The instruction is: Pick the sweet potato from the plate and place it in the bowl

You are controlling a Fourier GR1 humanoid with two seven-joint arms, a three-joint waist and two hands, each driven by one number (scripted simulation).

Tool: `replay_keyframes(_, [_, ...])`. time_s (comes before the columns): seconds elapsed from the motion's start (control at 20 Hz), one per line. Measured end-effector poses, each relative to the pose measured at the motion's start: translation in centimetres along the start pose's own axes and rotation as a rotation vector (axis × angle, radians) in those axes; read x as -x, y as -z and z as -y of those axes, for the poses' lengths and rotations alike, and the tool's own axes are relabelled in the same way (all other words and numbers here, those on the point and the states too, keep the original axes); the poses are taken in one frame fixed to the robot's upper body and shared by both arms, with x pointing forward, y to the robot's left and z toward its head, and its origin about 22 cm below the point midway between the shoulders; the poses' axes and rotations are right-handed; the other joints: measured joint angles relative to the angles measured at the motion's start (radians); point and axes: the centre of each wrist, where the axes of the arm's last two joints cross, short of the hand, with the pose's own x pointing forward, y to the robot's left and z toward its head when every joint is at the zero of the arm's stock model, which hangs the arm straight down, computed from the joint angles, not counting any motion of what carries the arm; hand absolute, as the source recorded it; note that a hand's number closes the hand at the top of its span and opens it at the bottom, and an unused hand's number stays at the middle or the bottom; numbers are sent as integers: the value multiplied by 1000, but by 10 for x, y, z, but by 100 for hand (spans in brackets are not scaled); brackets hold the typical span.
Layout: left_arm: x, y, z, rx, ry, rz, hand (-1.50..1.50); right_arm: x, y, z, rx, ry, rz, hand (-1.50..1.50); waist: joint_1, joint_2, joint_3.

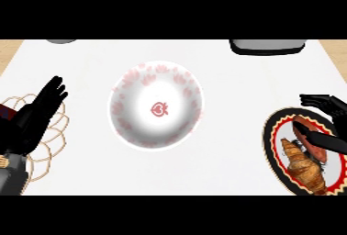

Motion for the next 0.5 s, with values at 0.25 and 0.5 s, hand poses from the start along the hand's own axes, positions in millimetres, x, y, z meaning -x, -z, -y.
replay_keyframes(0.25, [-6, 6, 19, 49, -19, -56, 0, 6, -36, 18, -5, -99, 122, -150, 11, -2, 3])
replay_keyframes(0.5, [-10, 7, 18, 57, -24, -72, 0, -34, -40, 38, 1, -294, 98, -150, 14, -4, 1])
